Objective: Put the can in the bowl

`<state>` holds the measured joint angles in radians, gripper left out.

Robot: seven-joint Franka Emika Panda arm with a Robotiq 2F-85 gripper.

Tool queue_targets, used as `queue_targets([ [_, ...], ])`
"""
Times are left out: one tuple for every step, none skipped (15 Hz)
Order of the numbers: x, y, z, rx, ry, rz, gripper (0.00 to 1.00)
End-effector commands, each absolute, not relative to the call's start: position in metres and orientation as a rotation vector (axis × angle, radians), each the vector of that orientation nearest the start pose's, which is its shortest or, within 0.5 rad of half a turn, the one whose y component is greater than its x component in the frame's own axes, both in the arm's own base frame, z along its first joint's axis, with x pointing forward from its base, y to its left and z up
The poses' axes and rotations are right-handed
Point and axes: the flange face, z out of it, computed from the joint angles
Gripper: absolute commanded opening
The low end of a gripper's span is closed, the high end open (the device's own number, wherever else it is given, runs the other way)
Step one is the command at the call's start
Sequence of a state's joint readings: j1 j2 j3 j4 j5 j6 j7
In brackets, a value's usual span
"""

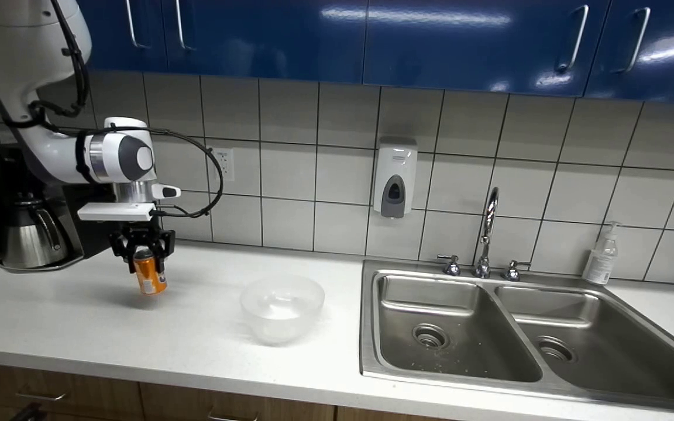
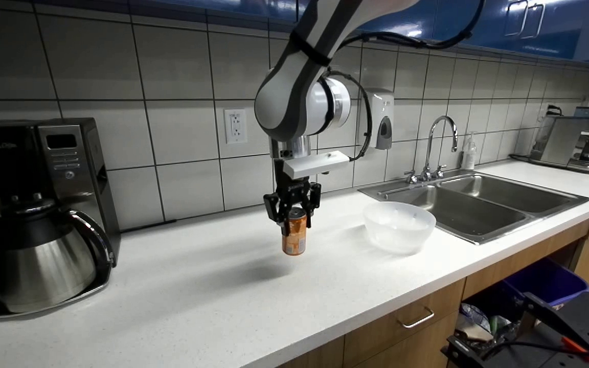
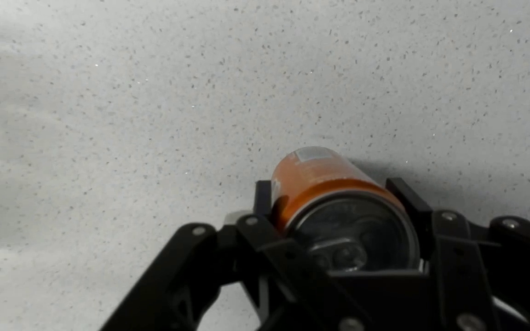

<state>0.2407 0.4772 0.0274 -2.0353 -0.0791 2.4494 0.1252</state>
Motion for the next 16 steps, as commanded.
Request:
queue_targets([
  [0.564,0.132,0.234,-3.204,-0.210,0.053,0.38],
  [0.564,0.123,0.239,-3.211,-0.178,0.048,0.38],
  [0.564,0.115,0.243,-3.214,-0.153,0.045,0.38],
  [0.564,0.107,0.248,-3.218,-0.128,0.037,0.38],
  [0.564,0.099,0.253,-3.223,-0.104,0.031,0.38],
  [0.562,0.091,0.260,-3.232,-0.079,0.018,0.38],
  [0.562,0.082,0.265,-3.237,-0.057,0.007,0.38],
  [0.560,0.074,0.270,-3.242,-0.031,-0.003,0.38],
  [0.559,0.066,0.275,-3.247,-0.005,-0.011,0.38],
  [0.557,0.058,0.281,-3.249,0.017,-0.016,0.38],
  [0.555,0.051,0.286,-3.256,0.041,-0.022,0.38],
  [0.553,0.044,0.291,-3.262,0.065,-0.026,0.38],
  [0.550,0.036,0.295,-3.265,0.088,-0.029,0.38],
  [0.548,0.029,0.299,-3.266,0.115,-0.033,0.38],
  [0.545,0.023,0.302,-3.266,0.138,-0.033,0.38],
  [0.542,0.016,0.305,-3.269,0.166,-0.031,0.38],
])
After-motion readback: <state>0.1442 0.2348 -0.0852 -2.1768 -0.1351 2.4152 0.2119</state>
